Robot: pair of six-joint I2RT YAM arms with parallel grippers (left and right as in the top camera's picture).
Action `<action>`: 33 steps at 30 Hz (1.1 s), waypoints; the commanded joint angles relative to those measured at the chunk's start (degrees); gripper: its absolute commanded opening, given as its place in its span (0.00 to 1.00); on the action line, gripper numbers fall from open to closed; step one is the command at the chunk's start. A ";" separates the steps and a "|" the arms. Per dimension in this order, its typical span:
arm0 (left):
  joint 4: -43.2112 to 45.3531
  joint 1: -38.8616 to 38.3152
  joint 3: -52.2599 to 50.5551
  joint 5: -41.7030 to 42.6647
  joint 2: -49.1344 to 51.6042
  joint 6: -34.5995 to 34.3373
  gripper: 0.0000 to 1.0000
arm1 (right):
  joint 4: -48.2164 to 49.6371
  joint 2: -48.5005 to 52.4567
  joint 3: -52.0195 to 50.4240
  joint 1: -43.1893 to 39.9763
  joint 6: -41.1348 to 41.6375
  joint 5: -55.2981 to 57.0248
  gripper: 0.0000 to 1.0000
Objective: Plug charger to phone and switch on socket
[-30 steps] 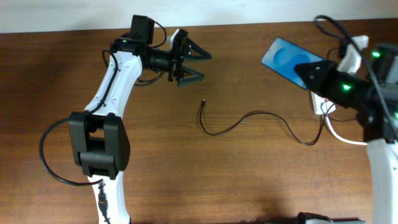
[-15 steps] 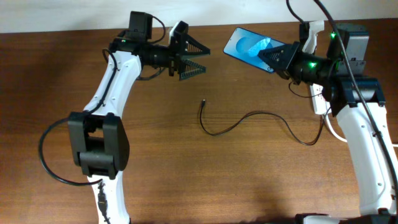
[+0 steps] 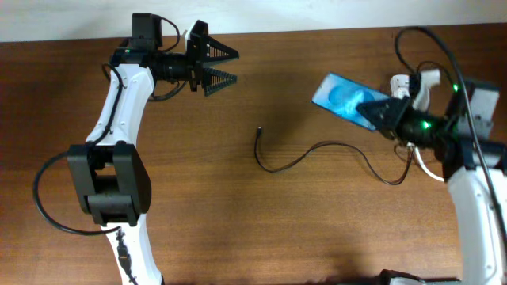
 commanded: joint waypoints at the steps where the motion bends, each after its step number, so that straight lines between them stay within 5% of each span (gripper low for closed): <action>1: 0.00 0.09 0.90 0.96 -0.31 1.18 0.98 | 1.46 -13.57 -4.81 -1.25 -0.02 6.05 0.04; 4: -0.02 0.09 0.90 0.57 -0.31 1.18 0.98 | 2.19 -22.49 -7.26 -1.25 9.07 14.93 0.04; 9: -0.02 0.09 0.90 0.52 -0.31 2.45 0.99 | 10.62 -20.46 -12.31 -0.96 19.98 10.80 0.04; 19: -0.04 -1.33 0.90 -2.54 -0.31 2.40 0.98 | 57.51 2.23 -18.88 19.19 43.93 24.30 0.04; 23: -0.04 -3.80 0.90 -4.85 -0.31 2.40 0.98 | 69.07 11.56 -18.88 27.47 57.33 33.70 0.04; 33: 0.00 -8.70 0.90 -14.67 -0.31 0.20 0.96 | 74.53 14.40 -17.75 42.93 54.49 62.84 0.04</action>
